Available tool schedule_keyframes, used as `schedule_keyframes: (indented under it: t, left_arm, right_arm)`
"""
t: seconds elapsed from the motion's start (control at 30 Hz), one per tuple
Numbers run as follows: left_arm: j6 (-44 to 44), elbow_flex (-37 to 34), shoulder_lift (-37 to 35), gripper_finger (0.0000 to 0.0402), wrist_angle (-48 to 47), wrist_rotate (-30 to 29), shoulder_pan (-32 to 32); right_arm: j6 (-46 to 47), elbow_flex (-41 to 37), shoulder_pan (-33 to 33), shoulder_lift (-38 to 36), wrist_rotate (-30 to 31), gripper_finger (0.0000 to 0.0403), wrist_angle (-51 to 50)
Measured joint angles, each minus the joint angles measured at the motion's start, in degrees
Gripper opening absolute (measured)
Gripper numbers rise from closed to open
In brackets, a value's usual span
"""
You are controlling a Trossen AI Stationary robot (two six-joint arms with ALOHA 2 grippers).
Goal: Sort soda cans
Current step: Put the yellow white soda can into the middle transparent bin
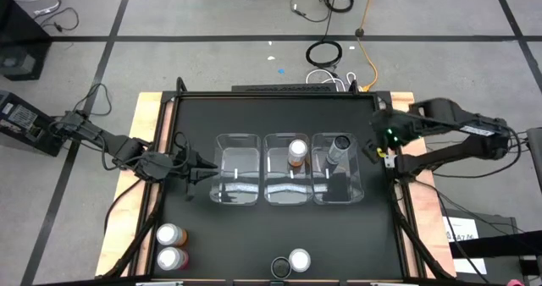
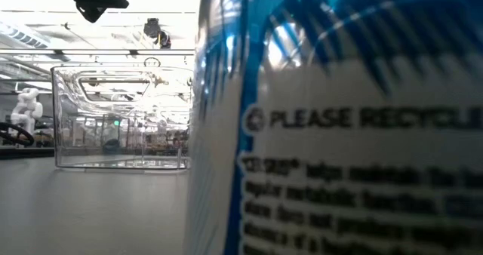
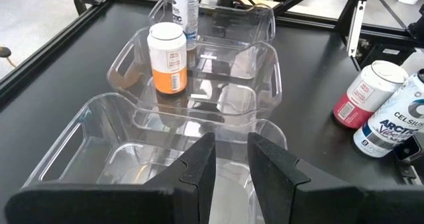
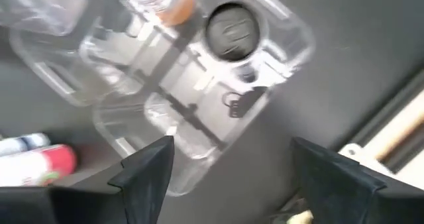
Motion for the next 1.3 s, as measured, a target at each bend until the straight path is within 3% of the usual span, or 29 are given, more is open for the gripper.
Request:
schedule_keyframes:
  t: [0.2,0.43,0.8,1.07,1.3]
  left_arm:
    - [0.0,0.0,0.0,0.0099,-0.1,0.0,0.0]
    - [-0.1,0.0,0.0,0.0099,-0.2,0.0,0.0]
    - [-3.1,1.2,0.0,0.0098,-1.9,0.8,0.0]
    - [-6.0,6.2,-0.1,0.0087,-6.4,1.1,0.0]
    - [-5.2,6.5,0.0,0.0086,-1.4,1.1,0.0]
  right_arm:
    - [10.1,-0.1,15.6,1.2,6.3,0.0281,8.1]
    - [11.2,-1.0,29.0,7.8,14.8,0.0281,20.8]
    - [25.0,-1.0,39.0,20.3,14.7,0.0281,19.6]
    - [31.8,-1.0,42.2,27.3,14.9,0.0281,19.1]
    - [35.7,-1.0,43.6,31.7,14.8,0.0281,19.2]
